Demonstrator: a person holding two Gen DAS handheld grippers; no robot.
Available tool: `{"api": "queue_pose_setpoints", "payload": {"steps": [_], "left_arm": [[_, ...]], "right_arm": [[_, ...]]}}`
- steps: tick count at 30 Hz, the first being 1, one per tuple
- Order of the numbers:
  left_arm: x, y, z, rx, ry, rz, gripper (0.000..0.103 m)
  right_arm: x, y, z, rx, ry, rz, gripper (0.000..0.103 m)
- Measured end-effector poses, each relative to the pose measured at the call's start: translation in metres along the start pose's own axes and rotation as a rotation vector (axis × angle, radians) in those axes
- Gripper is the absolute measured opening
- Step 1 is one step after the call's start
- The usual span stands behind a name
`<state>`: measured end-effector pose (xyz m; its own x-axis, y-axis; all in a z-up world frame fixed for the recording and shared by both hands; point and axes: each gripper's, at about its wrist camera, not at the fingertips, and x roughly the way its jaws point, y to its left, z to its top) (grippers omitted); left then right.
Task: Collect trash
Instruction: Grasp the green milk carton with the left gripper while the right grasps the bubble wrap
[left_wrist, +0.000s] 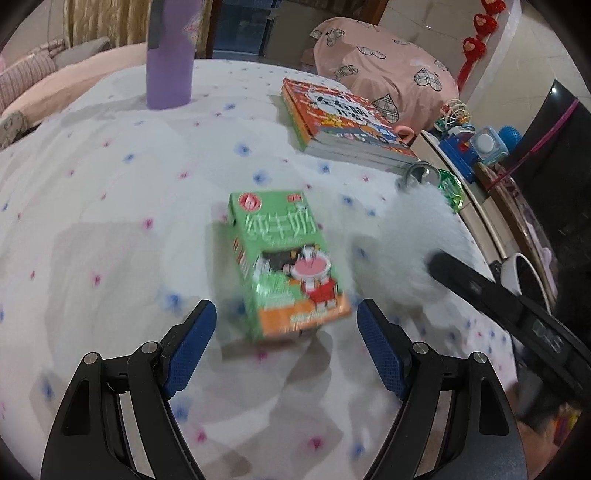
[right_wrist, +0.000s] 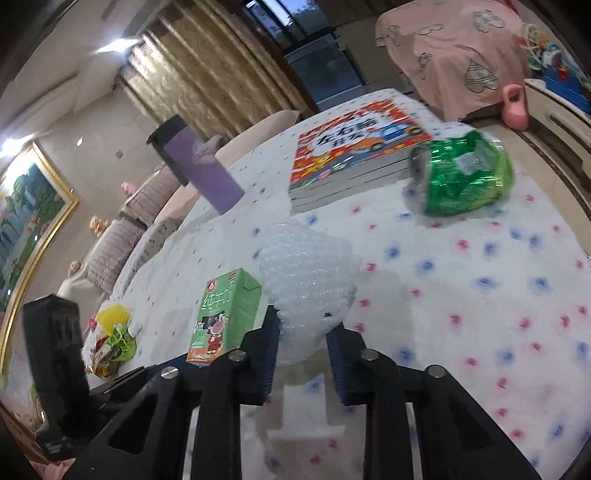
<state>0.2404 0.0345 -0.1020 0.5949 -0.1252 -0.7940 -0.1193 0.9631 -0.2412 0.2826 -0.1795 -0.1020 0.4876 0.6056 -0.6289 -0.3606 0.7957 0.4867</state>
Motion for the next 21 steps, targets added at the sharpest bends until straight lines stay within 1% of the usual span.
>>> {"api": "queue_pose_setpoints", "payload": {"steps": [2,3,4,5,6,8,13,19,21], "left_arm": [[0.004,-0.002,0.004,-0.001,-0.007,0.022,0.080],[0.006,-0.003,0.006,0.002,-0.012,0.022,0.080],[0.007,-0.004,0.007,0.010,-0.017,0.023,0.078],[0.009,-0.006,0.007,0.021,-0.019,0.027,0.068],[0.011,-0.009,0.006,0.044,-0.013,0.036,0.060],[0.012,-0.012,0.005,0.066,-0.017,0.048,0.059],[-0.002,-0.019,-0.002,0.101,-0.052,0.035,0.058],[-0.020,-0.040,-0.013,0.151,-0.077,0.003,0.057],[-0.026,-0.047,-0.017,0.164,-0.077,-0.021,0.057]], "right_arm": [[-0.010,-0.005,-0.001,0.009,-0.014,-0.012,0.023],[-0.015,-0.007,-0.002,0.011,-0.019,-0.020,0.023],[-0.018,-0.007,-0.003,0.010,-0.025,-0.027,0.023],[-0.024,-0.008,-0.005,0.008,-0.034,-0.037,0.023],[-0.031,-0.009,-0.009,0.010,-0.042,-0.041,0.023],[-0.040,-0.009,-0.013,0.014,-0.052,-0.048,0.023],[-0.056,-0.009,-0.021,0.012,-0.070,-0.057,0.023],[-0.075,-0.009,-0.031,0.022,-0.089,-0.063,0.023],[-0.081,-0.010,-0.033,0.019,-0.099,-0.072,0.023]]}}
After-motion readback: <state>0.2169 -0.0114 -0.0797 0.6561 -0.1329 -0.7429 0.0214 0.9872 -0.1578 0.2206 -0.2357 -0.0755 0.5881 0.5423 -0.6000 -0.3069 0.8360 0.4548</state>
